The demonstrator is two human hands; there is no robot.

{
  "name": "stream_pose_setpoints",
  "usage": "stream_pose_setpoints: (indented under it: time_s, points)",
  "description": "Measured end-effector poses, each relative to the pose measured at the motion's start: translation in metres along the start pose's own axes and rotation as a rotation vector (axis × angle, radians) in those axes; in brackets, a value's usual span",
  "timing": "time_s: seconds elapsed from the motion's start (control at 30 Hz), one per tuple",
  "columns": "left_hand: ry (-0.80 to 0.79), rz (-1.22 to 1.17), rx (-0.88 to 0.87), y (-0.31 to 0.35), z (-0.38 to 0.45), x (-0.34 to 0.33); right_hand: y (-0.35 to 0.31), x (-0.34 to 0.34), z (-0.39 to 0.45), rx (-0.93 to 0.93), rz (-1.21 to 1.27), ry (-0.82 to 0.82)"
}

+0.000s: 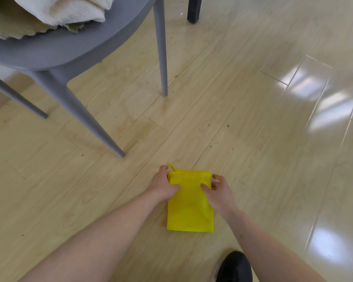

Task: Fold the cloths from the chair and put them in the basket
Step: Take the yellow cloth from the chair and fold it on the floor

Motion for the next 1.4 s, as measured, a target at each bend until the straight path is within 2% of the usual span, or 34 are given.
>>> stream_pose_setpoints:
  time_s: [0.1, 0.2, 0.27, 0.4, 0.5, 0.6, 0.7, 0.77, 0.93, 1.07, 1.2, 1.33, 1.4]
  points:
    - [-0.064, -0.083, 0.046, -0.002, 0.005, -0.005, 0.0, -0.002, 0.003, -0.034, -0.008, -0.051]
    - [-0.058, -0.06, -0.001, 0.003, 0.005, -0.004, -0.007, -0.001, -0.002, -0.019, 0.065, -0.097]
    - [-0.018, -0.052, -0.052, 0.009, 0.003, 0.001, -0.014, 0.001, -0.006, 0.013, 0.102, -0.121]
    - [0.165, -0.055, -0.151, 0.022, -0.01, 0.023, -0.024, 0.014, -0.012, 0.105, 0.122, -0.1]
    - [0.265, 0.092, -0.319, 0.041, -0.029, 0.036, -0.032, 0.023, -0.017, 0.155, 0.15, -0.08]
    - [0.261, 0.349, -0.477, 0.065, -0.05, 0.032, -0.037, 0.025, -0.022, 0.162, 0.191, -0.103]
    - [0.201, 0.462, -0.502, 0.075, -0.057, 0.025, -0.04, 0.025, -0.03, 0.156, 0.229, -0.142]
    - [0.235, 0.511, -0.527, 0.08, -0.062, 0.026, -0.039, 0.03, -0.034, 0.172, 0.218, -0.116]
    - [0.243, 0.644, -0.625, 0.088, -0.08, 0.009, -0.021, 0.052, -0.041, 0.323, -0.101, 0.024]
    - [0.183, 0.804, -0.637, 0.083, -0.085, -0.019, 0.0, 0.051, -0.053, 0.407, -0.274, -0.019]
    - [0.061, 0.893, -0.562, 0.058, -0.078, -0.045, 0.028, 0.049, -0.057, 0.359, -0.363, -0.053]
    - [-0.034, 0.787, -0.477, 0.039, -0.068, -0.053, 0.045, 0.044, -0.057, 0.295, -0.367, -0.081]
    - [-0.003, 0.654, -0.389, 0.039, -0.066, -0.044, 0.046, 0.045, -0.055, 0.242, -0.287, -0.027]
Point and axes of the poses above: each hand's wrist, its own z-axis towards the middle knuckle, its own x-axis out of the back of the hand, y = z × x, the point moved 9 cm from there along z, towards the middle knuckle, and after that the axes turned 9 degrees about z, right-handed, at the moved point
